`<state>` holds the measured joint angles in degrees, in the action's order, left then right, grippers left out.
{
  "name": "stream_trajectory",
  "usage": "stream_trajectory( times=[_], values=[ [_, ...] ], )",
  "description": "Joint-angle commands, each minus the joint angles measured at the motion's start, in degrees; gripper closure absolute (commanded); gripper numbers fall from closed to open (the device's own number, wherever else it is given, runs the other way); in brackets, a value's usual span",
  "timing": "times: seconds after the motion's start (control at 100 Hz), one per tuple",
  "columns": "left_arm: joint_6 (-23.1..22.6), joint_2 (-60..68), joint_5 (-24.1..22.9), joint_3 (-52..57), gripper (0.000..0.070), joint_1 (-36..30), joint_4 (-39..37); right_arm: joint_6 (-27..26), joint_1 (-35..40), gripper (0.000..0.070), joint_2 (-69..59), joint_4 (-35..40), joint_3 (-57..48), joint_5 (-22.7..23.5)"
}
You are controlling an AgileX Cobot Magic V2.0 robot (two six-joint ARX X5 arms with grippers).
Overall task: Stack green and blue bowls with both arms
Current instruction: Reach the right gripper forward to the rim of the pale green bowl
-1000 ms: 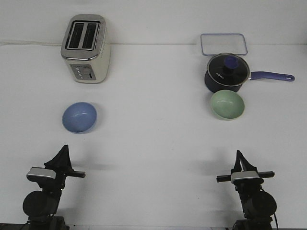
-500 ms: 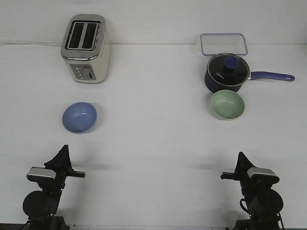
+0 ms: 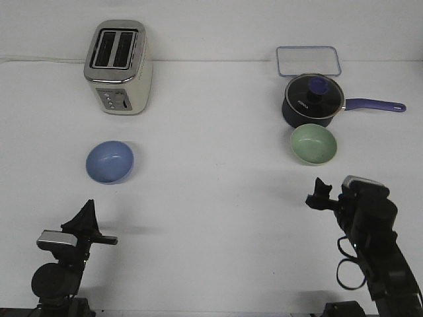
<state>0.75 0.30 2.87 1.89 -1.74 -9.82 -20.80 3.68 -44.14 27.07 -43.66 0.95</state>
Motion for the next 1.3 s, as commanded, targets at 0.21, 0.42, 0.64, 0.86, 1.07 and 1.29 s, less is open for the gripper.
stream_trajectory(
  times=[0.21,0.42,0.64,0.86,1.07,1.29],
  values=[
    [-0.3,-0.1,-0.3,-1.1,0.0685,0.0,-0.6,5.9,-5.7,0.0208,-24.1,5.2,-17.8,-0.7],
    [-0.3,-0.1,-0.3,-1.1,0.0685,0.0,-0.6,7.6,-9.0,0.0208,-38.4,7.3,-25.7,1.2],
    [-0.3,-0.1,-0.3,-1.1,0.0685,0.0,-0.6,7.9,-10.5,0.0208,-49.1,5.5,-28.9,3.2],
    [-0.3,-0.1,-0.3,-1.1,0.0685,0.0,-0.6,8.1,-10.6,0.0220,-55.2,1.0,-29.7,3.8],
    [-0.3,-0.1,-0.3,-1.1,0.0685,0.0,-0.5,8.3,-10.6,0.0503,-57.6,-0.9,-29.7,3.8],
    [-0.3,-0.1,-0.3,-1.1,0.0685,0.0,-0.6,8.9,-10.9,0.0700,-57.4,-0.8,-29.9,3.6]
  ],
)
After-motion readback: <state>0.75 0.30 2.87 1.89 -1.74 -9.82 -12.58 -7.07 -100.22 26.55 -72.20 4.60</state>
